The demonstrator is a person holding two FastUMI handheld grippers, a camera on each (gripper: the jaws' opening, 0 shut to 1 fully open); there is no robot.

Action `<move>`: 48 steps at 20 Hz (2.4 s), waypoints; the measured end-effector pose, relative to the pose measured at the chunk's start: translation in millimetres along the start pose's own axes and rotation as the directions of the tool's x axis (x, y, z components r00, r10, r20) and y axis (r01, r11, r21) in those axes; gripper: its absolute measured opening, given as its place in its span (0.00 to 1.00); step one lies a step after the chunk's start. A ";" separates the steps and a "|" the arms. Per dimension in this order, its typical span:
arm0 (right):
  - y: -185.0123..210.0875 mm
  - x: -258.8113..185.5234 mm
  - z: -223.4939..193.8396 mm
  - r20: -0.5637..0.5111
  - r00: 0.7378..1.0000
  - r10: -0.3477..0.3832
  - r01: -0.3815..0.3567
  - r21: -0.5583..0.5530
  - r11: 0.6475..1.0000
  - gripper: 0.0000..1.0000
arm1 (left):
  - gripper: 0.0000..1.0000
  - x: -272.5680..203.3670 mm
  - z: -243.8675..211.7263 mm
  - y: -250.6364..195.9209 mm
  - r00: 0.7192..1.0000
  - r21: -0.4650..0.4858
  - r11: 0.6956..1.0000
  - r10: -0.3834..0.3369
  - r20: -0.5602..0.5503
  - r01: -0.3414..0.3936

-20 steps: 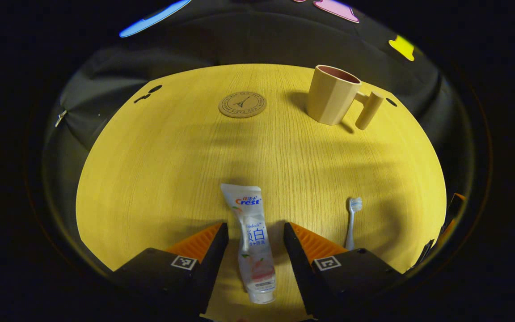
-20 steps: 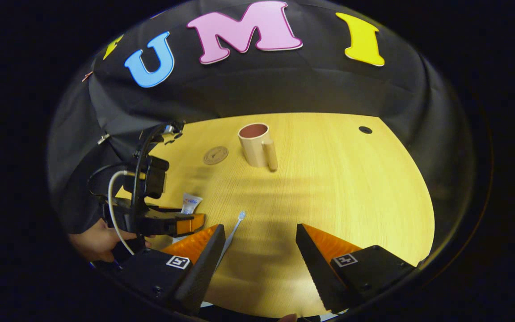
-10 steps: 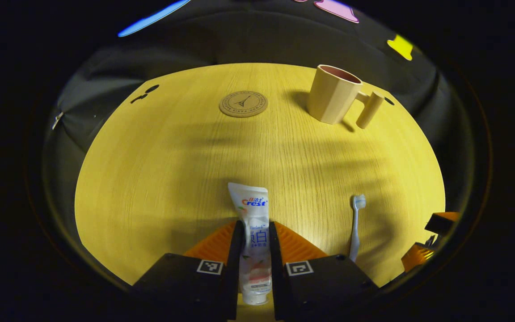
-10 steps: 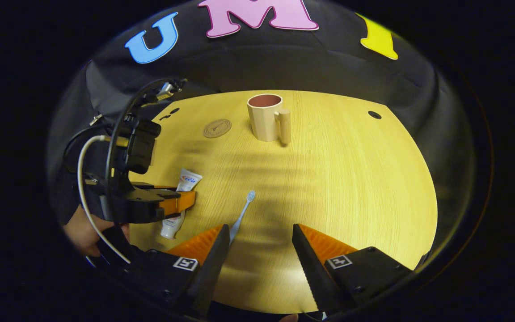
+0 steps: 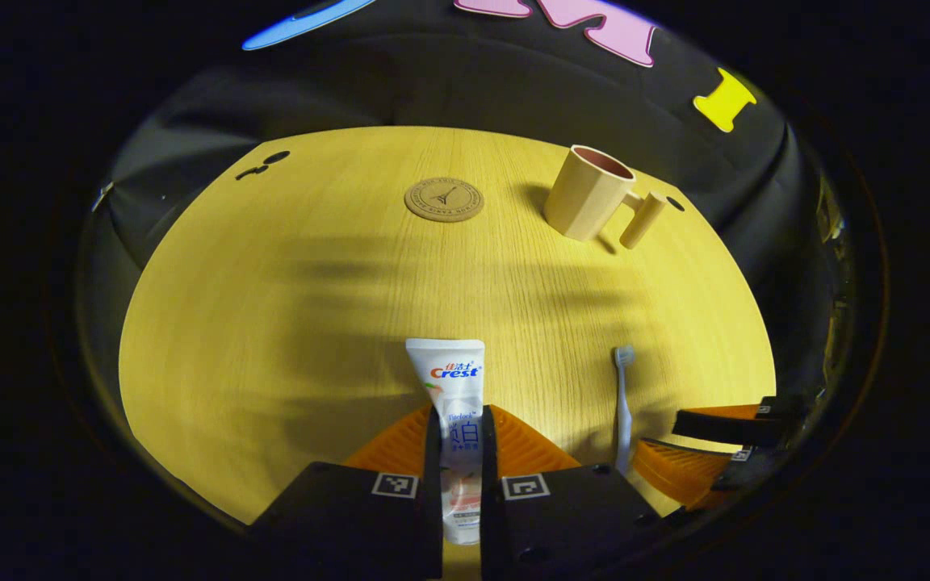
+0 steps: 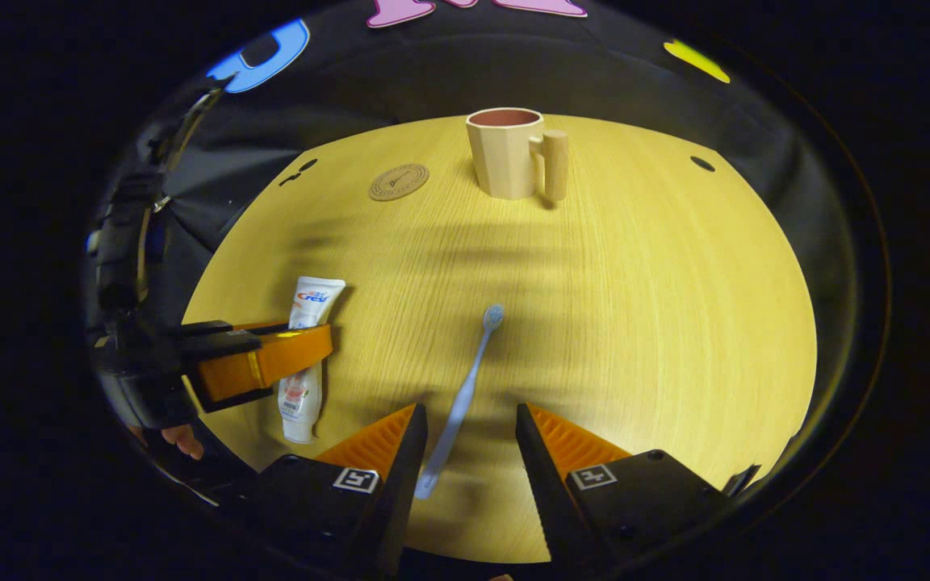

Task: Put the toothbrush and toothpaste on the desktop into the cup, then pick up the cup and place it on the coaster on the desktop.

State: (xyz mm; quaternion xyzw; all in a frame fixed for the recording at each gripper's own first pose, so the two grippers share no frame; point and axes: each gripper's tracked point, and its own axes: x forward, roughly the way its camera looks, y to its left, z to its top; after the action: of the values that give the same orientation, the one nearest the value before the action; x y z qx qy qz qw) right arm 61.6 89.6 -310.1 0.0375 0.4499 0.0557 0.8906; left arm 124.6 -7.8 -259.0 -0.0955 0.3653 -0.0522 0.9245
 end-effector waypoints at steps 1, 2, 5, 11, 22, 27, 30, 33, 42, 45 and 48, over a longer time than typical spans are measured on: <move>-2.5 4.9 0.5 -0.004 1.000 -0.015 0.015 -0.001 1.000 0.68 | 0.23 -6.8 0.3 3.3 1.000 -0.017 1.000 -0.008 0.010 0.008; -3.0 8.7 0.5 -0.010 1.000 -0.029 0.029 -0.003 1.000 0.67 | 0.23 -13.5 -1.1 6.8 1.000 -0.032 0.999 -0.015 0.018 0.015; -1.7 19.9 0.3 -0.031 0.998 -0.058 0.058 -0.012 0.998 0.62 | 0.23 -32.6 -4.4 23.0 0.999 -0.047 0.999 -0.005 0.038 0.007; -6.1 29.9 2.1 -0.070 0.988 -0.139 0.135 -0.060 0.989 0.56 | 0.23 -47.4 -17.9 42.2 0.999 -0.055 0.998 0.020 0.045 -0.017; 6.3 31.0 -3.8 -0.163 0.966 -0.199 0.179 -0.131 0.975 0.10 | 0.23 -54.9 -24.3 40.3 0.998 -0.088 0.996 0.014 0.061 -0.008; 10.4 23.9 -8.0 -0.080 0.988 -0.130 0.120 -0.112 0.986 0.10 | 0.23 -56.1 -16.3 37.3 0.995 -0.096 0.995 0.006 0.097 0.003; 16.8 10.2 0.8 0.004 0.998 -0.055 0.055 -0.058 0.997 0.10 | 0.23 -58.5 -5.9 25.1 0.989 -0.098 0.994 -0.032 0.144 0.046; 17.2 -8.8 23.6 0.123 0.992 0.012 -0.005 -0.059 0.998 0.10 | 0.23 -64.5 14.3 4.1 0.971 -0.114 0.983 -0.114 0.208 0.140; -7.9 -79.3 104.1 0.409 0.901 0.140 -0.148 -0.013 0.989 0.07 | 0.23 -101.5 138.1 -84.3 0.786 -0.017 0.922 -0.321 0.528 0.388; -24.8 -100.7 141.0 0.505 0.850 0.152 -0.178 0.003 0.984 0.07 | 0.23 -111.1 182.9 -110.5 0.697 0.006 0.904 -0.334 0.634 0.428; -38.5 -115.1 167.1 0.571 0.806 0.155 -0.191 0.003 0.982 0.07 | 0.23 -108.6 220.3 -126.3 0.627 0.014 0.890 -0.333 0.705 0.457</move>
State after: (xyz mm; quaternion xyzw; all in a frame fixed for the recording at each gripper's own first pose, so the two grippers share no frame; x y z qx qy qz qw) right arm 130.9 33.4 -123.9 0.1202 0.1604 0.1094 0.9736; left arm 193.2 -82.5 -2.0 -0.2624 -0.0325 -0.1842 0.9467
